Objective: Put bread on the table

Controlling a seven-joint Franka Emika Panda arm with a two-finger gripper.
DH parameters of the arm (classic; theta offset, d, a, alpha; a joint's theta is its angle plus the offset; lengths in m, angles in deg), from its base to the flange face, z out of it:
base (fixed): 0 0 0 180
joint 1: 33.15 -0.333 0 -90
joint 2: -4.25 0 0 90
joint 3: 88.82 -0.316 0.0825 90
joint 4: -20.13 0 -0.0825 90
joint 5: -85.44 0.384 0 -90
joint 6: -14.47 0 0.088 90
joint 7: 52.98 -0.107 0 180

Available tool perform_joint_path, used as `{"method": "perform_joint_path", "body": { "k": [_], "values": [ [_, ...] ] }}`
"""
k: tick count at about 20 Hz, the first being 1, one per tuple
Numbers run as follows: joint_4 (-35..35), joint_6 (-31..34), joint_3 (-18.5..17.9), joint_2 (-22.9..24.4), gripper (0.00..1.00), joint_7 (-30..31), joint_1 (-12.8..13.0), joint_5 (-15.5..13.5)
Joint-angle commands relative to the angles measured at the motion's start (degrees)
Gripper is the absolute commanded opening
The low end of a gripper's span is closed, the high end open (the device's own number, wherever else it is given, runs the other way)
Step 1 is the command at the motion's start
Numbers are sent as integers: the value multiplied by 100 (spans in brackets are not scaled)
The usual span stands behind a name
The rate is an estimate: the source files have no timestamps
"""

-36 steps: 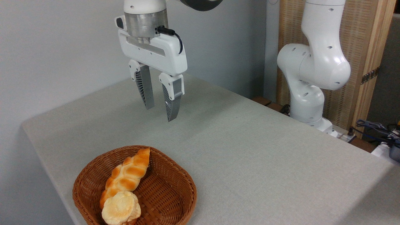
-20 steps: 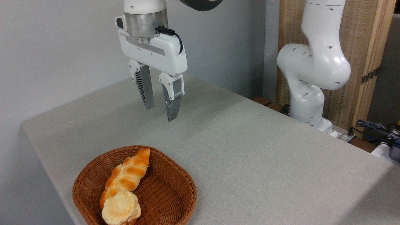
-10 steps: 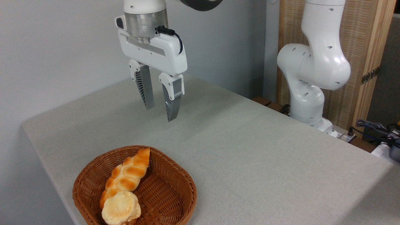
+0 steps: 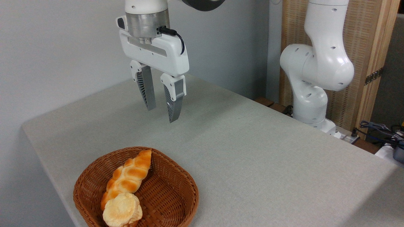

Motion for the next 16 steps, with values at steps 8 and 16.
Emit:
{"method": "perform_joint_path", "body": {
  "k": [8, 16],
  "values": [
    [-57, 114, 67, -43, 100, -9, 16, -66],
    [66, -246, 50, -43, 100, -17, 7, -57]
  ]
}}
